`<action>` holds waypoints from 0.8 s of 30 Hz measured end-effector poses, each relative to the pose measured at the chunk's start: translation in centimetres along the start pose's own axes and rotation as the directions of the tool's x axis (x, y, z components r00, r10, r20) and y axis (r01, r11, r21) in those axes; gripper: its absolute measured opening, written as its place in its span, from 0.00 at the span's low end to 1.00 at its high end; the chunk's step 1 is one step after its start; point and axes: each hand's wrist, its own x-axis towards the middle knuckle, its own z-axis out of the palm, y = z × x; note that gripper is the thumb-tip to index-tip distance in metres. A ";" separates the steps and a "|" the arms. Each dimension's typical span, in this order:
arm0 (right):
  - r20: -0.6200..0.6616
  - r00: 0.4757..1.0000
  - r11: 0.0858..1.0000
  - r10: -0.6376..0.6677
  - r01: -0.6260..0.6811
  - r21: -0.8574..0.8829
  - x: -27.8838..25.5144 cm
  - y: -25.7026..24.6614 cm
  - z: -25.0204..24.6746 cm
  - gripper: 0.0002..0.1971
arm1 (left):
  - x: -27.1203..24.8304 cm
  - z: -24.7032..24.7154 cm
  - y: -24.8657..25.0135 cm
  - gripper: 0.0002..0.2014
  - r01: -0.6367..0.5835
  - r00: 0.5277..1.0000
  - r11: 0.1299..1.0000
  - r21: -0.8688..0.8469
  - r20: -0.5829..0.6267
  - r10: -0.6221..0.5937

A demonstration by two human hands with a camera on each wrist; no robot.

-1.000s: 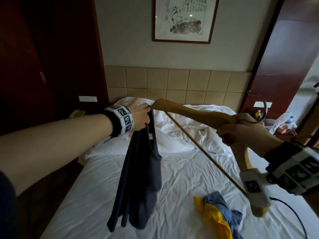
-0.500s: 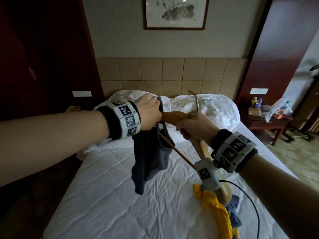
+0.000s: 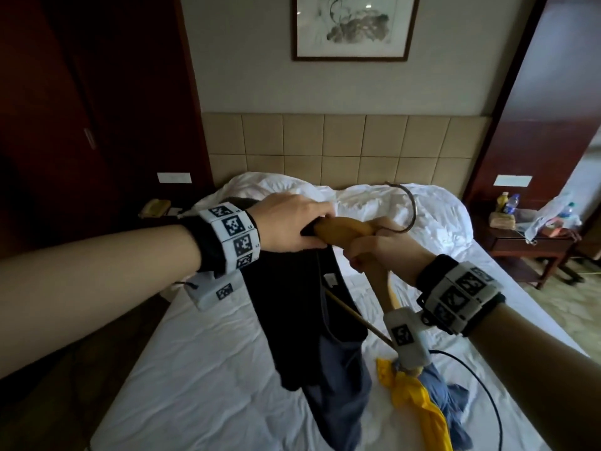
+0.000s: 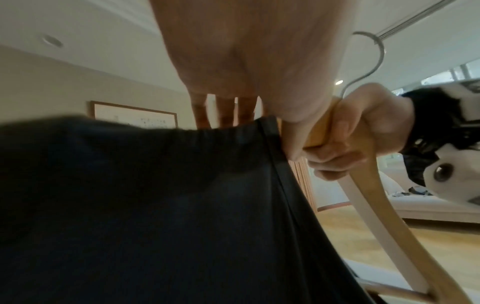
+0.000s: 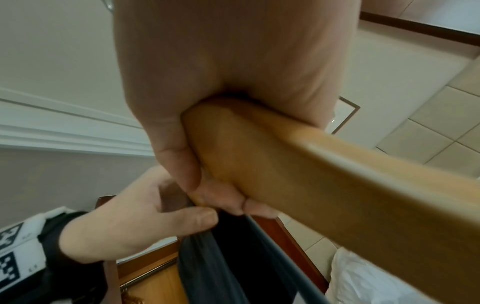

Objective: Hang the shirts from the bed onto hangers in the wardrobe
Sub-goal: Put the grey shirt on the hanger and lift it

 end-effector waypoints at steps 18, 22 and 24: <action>-0.201 0.491 0.501 -0.848 0.617 -0.607 -3.8 6.2 6.1 0.10 | -0.3 0.1 -1.9 0.13 0.171 0.936 0.959 -0.225 -0.267 -0.229; 0.118 0.761 0.596 -0.638 0.586 -0.549 -1.9 7.5 8.4 0.13 | -0.6 -1.4 -1.9 0.12 0.220 0.903 0.926 -0.305 -0.296 -0.312; 0.131 0.840 0.669 -0.526 0.504 -0.546 -0.3 8.2 8.9 0.23 | -0.7 -2.0 -2.0 0.11 0.248 0.883 0.902 -0.354 -0.302 -0.360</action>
